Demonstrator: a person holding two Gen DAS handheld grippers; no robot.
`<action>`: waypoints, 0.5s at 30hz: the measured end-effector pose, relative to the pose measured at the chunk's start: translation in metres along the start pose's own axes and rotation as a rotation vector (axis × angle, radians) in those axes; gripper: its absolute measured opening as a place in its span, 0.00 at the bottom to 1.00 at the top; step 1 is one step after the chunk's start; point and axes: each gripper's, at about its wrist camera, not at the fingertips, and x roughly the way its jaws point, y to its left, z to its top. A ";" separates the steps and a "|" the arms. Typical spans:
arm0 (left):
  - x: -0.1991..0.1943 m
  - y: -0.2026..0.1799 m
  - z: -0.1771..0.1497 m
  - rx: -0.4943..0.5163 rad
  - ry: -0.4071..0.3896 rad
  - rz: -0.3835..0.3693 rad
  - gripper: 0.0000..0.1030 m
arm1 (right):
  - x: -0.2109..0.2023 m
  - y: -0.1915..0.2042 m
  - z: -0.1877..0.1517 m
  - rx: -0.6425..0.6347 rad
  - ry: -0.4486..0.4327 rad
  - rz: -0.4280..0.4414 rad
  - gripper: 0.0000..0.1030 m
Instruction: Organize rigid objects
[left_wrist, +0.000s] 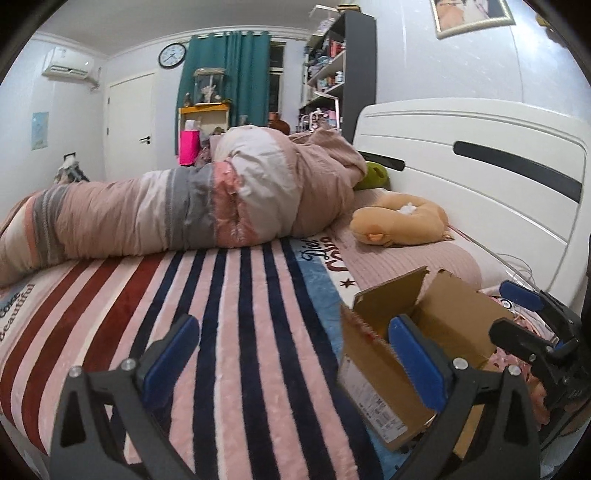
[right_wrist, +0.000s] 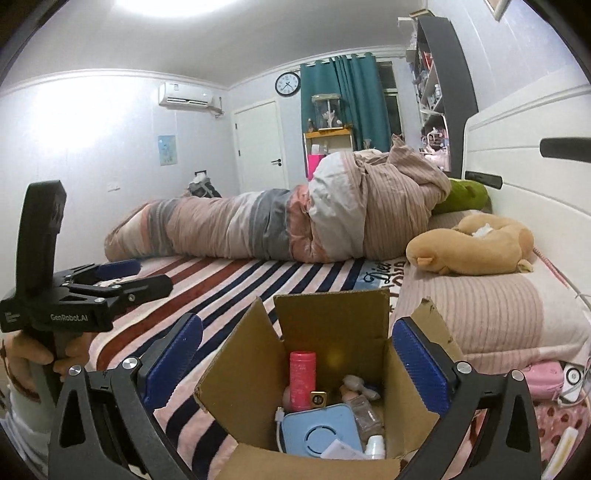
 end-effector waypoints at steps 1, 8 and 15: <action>0.000 0.002 -0.001 -0.005 0.001 0.004 0.99 | 0.000 0.000 -0.001 0.005 0.000 -0.001 1.00; -0.005 0.011 -0.004 -0.014 -0.005 0.032 0.99 | 0.002 0.007 -0.001 0.008 0.006 0.001 1.00; -0.007 0.013 -0.005 -0.007 -0.006 0.050 0.99 | 0.004 0.013 -0.001 -0.013 0.015 0.007 1.00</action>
